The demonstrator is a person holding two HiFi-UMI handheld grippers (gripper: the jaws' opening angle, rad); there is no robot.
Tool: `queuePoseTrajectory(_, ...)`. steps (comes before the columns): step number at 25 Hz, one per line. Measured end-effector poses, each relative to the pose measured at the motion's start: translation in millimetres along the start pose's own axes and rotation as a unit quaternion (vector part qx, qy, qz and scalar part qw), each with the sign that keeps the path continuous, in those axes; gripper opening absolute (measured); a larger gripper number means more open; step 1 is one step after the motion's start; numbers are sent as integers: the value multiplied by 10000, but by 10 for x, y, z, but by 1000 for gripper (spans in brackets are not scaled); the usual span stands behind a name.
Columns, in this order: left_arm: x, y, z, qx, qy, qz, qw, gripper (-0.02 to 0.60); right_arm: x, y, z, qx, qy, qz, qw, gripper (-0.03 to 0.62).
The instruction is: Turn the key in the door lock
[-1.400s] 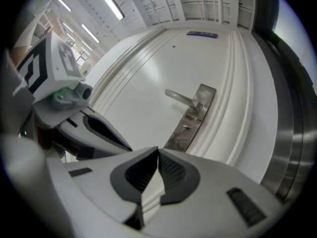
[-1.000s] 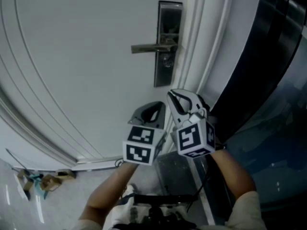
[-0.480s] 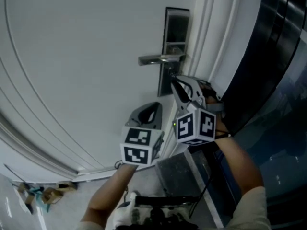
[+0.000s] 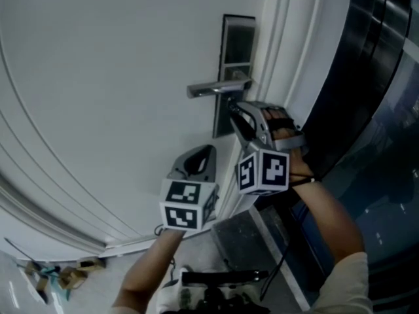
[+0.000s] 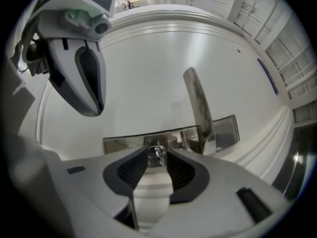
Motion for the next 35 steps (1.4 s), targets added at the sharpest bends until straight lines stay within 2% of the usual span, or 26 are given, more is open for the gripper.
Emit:
queuePoseTrajectory(5, -29, 38, -14, -1, 37, -22, 10000, 15, -84, -148, -4, 53, 384, -212, 9990, 132)
queuePoseTrajectory(8, -40, 75, -42, 43, 48, -44, 10000, 15, -133, -181, 7, 65, 392, -253, 9989, 128)
queuePoseTrajectory(13, -51, 85, -71, 88, 37, -41, 9999, 15, -138, -174, 22, -61, 265, -141, 9995, 53)
queuePoseTrajectory(17, -29, 92, -60, 70, -2, -44, 10000, 15, -136, -180, 33, -104, -337, -111, 9993, 23)
queuePoseTrajectory(19, -23, 97, -48, 73, -16, -57, 10000, 15, -147, -177, 56, -154, -1015, -44, 9947, 21)
queuePoseTrajectory(21, -21, 98, -27, 74, -8, -61, 10000, 15, -163, -169, 84, -211, -1742, 13, 9845, 22)
queuePoseTrajectory(25, -9, 79, 6, 36, 8, -66, 10000, 15, -193, -162, 141, -324, -2850, 107, 9579, 23)
queuePoseTrajectory(30, -26, 82, 36, 9, 22, -82, 10000, 15, -211, -156, 195, -462, -4223, 287, 9048, 23)
queuePoseTrajectory(32, -40, 84, 48, 7, 36, -83, 10000, 15, -259, -149, 199, -514, -4846, 367, 8725, 25)
queuePoseTrajectory(33, -43, 86, 49, 11, 35, -85, 10000, 15, -281, -146, 202, -532, -5226, 423, 8498, 25)
queuePoseTrajectory(35, -45, 91, 49, 20, 24, -91, 10000, 15, -318, -139, 208, -553, -6018, 560, 7948, 26)
Point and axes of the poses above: the fingertips, and each gripper's own axes: y backward along the fingers, z to its right, x out of its top, the point moved 6 cm from there along y, backward along the fingers, and after that the axes turned 14 degrees about z, right-handed, at the moved point
